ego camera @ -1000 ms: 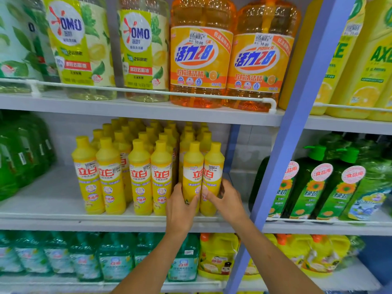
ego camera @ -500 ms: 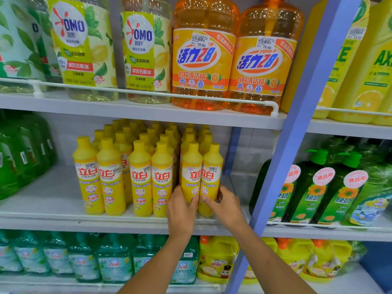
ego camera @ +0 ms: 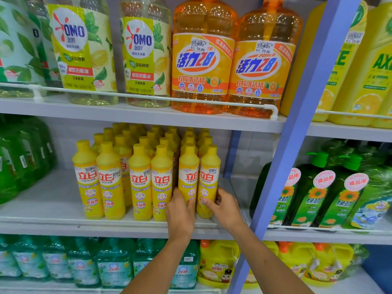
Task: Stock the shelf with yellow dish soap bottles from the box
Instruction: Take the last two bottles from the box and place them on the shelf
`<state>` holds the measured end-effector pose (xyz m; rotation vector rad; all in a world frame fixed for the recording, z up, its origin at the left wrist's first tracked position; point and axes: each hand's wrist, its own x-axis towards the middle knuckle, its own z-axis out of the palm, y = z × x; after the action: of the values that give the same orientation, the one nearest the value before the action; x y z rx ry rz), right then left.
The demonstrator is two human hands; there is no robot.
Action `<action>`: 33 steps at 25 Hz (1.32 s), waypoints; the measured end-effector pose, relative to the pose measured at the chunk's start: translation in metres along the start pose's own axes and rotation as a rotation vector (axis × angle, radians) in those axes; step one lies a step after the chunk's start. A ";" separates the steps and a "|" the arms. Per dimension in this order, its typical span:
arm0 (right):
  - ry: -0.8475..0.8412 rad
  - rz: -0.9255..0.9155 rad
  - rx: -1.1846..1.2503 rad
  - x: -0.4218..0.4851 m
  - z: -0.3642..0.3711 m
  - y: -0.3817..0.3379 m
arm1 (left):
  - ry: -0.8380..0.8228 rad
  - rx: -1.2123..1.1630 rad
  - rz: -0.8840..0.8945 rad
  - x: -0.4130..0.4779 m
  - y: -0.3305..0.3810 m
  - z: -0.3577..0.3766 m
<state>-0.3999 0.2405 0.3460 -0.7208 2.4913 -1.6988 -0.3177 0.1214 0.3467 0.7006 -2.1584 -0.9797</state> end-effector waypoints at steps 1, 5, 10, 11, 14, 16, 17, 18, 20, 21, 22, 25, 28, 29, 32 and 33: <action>0.002 -0.001 0.000 0.000 0.000 -0.001 | -0.006 0.016 -0.006 0.000 0.001 0.000; 0.082 -0.011 -0.034 -0.001 0.008 0.001 | -0.031 0.021 -0.049 0.002 0.005 0.002; 0.108 0.016 -0.044 0.005 0.013 0.001 | -0.017 -0.005 -0.069 0.007 0.004 0.007; 0.094 0.015 -0.045 0.006 0.012 -0.001 | -0.008 0.006 -0.070 0.008 0.004 0.008; 0.067 0.000 -0.053 0.006 0.008 -0.003 | -0.001 0.027 -0.062 0.011 0.004 0.013; 0.059 -0.005 -0.073 0.005 0.008 -0.005 | 0.008 0.038 -0.050 0.009 0.003 0.015; 0.069 -0.010 -0.093 0.003 0.010 -0.004 | 0.010 0.042 -0.050 0.008 0.002 0.016; 0.090 -0.015 -0.112 0.001 0.012 -0.003 | 0.009 0.042 -0.055 0.007 0.001 0.016; 0.137 -0.007 -0.139 -0.001 0.015 -0.001 | 0.004 0.033 -0.072 0.005 0.000 0.019; 0.149 0.005 -0.147 -0.001 0.017 0.000 | 0.003 0.036 -0.075 0.005 0.000 0.019; 0.151 0.015 -0.151 0.000 0.019 0.000 | 0.005 0.047 -0.075 0.006 0.000 0.020; 0.134 0.018 -0.144 0.004 0.022 -0.001 | 0.008 0.079 -0.079 0.010 -0.002 0.021; 0.123 0.005 -0.124 0.004 0.022 0.000 | 0.010 0.096 -0.067 0.011 -0.003 0.023; 0.119 -0.001 -0.125 0.004 0.022 0.000 | 0.011 0.095 -0.065 0.010 -0.003 0.023; 0.115 -0.006 -0.118 0.004 0.022 0.000 | 0.004 0.105 -0.073 0.011 -0.002 0.023; 0.114 -0.001 -0.119 0.004 0.022 0.000 | -0.003 0.110 -0.076 0.012 -0.002 0.024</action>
<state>-0.3975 0.2201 0.3383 -0.6514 2.6890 -1.6486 -0.3423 0.1227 0.3374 0.8394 -2.2158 -0.9068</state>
